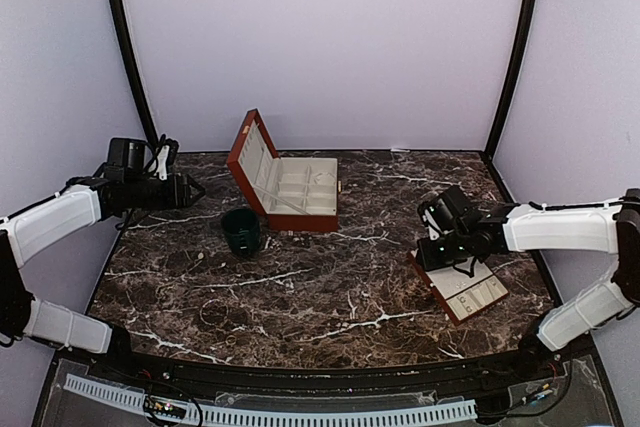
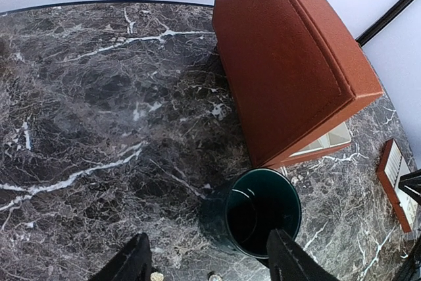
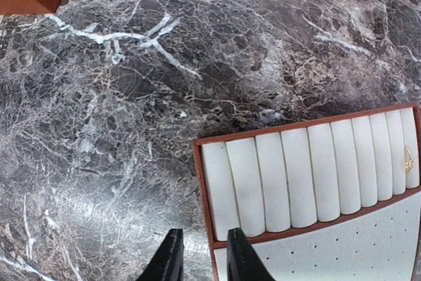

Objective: Organize the mixed jewelry
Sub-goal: Move to the center of the board in the compartment layer.

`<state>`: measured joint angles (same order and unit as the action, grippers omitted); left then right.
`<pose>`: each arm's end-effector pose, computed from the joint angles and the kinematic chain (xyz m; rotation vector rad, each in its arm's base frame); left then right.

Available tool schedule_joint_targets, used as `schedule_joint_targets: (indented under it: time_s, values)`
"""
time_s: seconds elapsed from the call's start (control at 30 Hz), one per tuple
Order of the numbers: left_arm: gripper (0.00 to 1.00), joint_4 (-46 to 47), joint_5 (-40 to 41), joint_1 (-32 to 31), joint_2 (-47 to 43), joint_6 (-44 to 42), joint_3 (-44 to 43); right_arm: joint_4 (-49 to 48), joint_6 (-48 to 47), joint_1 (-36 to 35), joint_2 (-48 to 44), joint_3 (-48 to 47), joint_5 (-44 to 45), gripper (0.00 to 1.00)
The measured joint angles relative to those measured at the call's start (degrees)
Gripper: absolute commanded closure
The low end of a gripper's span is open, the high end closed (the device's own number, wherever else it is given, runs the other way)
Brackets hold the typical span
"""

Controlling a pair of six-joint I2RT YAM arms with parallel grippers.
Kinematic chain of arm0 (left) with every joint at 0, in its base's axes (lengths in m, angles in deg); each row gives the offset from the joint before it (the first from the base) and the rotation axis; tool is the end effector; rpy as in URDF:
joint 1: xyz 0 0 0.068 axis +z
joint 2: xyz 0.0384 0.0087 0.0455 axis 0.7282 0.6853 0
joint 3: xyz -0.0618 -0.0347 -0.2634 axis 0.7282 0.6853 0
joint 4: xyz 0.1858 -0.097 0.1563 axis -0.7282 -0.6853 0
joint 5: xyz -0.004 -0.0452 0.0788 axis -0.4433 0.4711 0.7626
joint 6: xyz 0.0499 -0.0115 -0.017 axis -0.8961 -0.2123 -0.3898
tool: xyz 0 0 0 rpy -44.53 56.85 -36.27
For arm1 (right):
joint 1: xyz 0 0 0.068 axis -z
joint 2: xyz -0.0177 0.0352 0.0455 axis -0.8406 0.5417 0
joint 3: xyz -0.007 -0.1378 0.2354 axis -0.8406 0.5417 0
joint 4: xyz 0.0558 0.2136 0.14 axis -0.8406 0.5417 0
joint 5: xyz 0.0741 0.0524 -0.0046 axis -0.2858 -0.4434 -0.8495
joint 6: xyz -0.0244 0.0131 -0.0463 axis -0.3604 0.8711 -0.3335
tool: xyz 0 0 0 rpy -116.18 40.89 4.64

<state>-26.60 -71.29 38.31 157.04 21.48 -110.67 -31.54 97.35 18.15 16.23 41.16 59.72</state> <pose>0.2689 -0.0511 0.2691 0.1228 2.1549 -0.5501 0.2056 0.1597 0.1794 -0.2430 2.5641 0.2292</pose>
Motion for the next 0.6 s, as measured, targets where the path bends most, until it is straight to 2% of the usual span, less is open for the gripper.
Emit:
schedule_joint_targets:
  time_s: [0.2,0.6]
  values:
    - [0.37,0.0,0.8,0.0,-0.2,0.0,0.0,0.0,-1.2,-0.9,2.2,-0.1,1.1,0.88]
    - [0.37,0.0,1.2,0.0,-0.2,0.0,0.1,-0.7,-3.5,-1.9,6.2,-1.2,3.0,0.92]
